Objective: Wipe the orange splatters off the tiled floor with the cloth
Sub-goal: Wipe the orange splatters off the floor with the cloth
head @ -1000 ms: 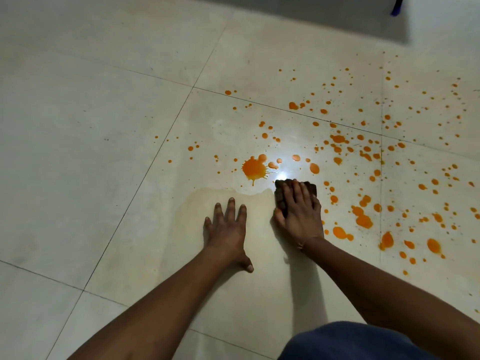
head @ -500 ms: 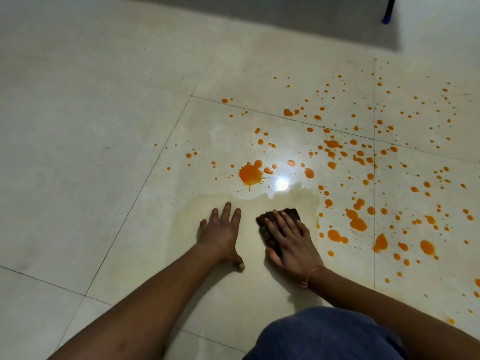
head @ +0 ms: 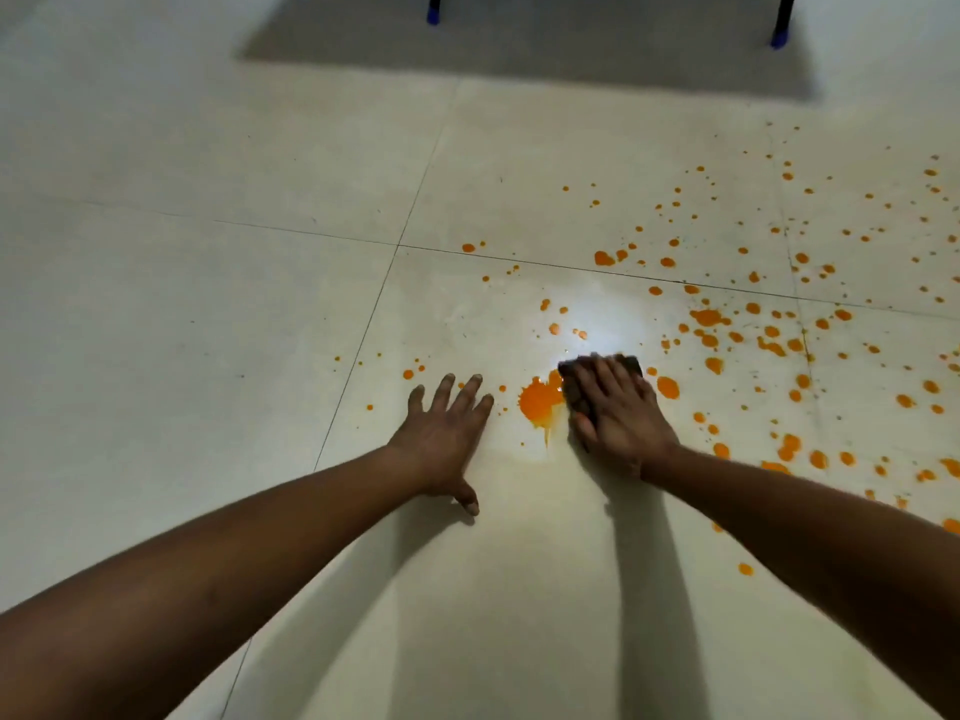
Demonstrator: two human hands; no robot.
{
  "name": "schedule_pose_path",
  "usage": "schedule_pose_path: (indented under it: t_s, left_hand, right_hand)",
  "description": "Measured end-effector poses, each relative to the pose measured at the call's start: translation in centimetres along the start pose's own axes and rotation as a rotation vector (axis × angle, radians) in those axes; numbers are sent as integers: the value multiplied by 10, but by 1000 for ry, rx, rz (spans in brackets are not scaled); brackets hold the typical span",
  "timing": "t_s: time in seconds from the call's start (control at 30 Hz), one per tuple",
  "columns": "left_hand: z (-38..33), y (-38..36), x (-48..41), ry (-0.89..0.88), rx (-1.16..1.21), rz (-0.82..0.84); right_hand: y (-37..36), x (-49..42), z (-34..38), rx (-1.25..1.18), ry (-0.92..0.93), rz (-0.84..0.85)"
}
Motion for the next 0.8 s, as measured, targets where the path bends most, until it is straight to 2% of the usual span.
schedule_pose_path:
  t_s: [0.1, 0.2, 0.23, 0.3, 0.4, 0.43, 0.5, 0.57, 0.6, 0.67, 0.73, 0.8]
  left_hand:
    - [19, 8, -27, -26, -52, -115]
    - [43, 7, -35, -28, -59, -143]
    - [50, 2, -34, -24, -50, -148]
    - [60, -3, -34, -19, -38, -142]
    - [63, -9, -43, -13, 0, -126]
    - [62, -10, -48, -13, 4, -132]
    - [63, -11, -51, -5, 12, -134]
    - [69, -15, -48, 16, 52, -131]
    - [76, -17, -45, 39, 83, -123]
    - [96, -21, -42, 106, 163, -93]
    - [122, -25, -43, 177, 241, -54]
    - [147, -30, -52, 232, 306, -20]
  right_hand:
    - [-4, -56, 28, 18, -25, 10]
    - [-22, -9, 82, 14, 253, 54]
    - [-25, 13, 82, 5, 292, 83]
    - [-20, 20, 53, -6, 183, 59]
    - [-10, -35, 36, -8, -175, -32]
    - [-10, -53, 52, -2, -199, -63]
    - [-19, -61, 94, 2, -76, -79]
    - [-30, -20, 119, 6, 84, -38]
    - [-30, 7, 117, 17, 106, 2]
    - [-26, 27, 88, 28, 55, -1]
    - [-15, -12, 64, 46, -120, -61]
    - [-9, -74, 73, 28, -220, -108]
Point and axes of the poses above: each hand's wrist, its own x-axis away from the middle knuckle, its own y-axis out of the back of the hand, z = x × y, the point moved 7 cm from there along -x, towards the middle knuckle, and after that the axes turned 14 degrees about y, right-handed, at the moved point
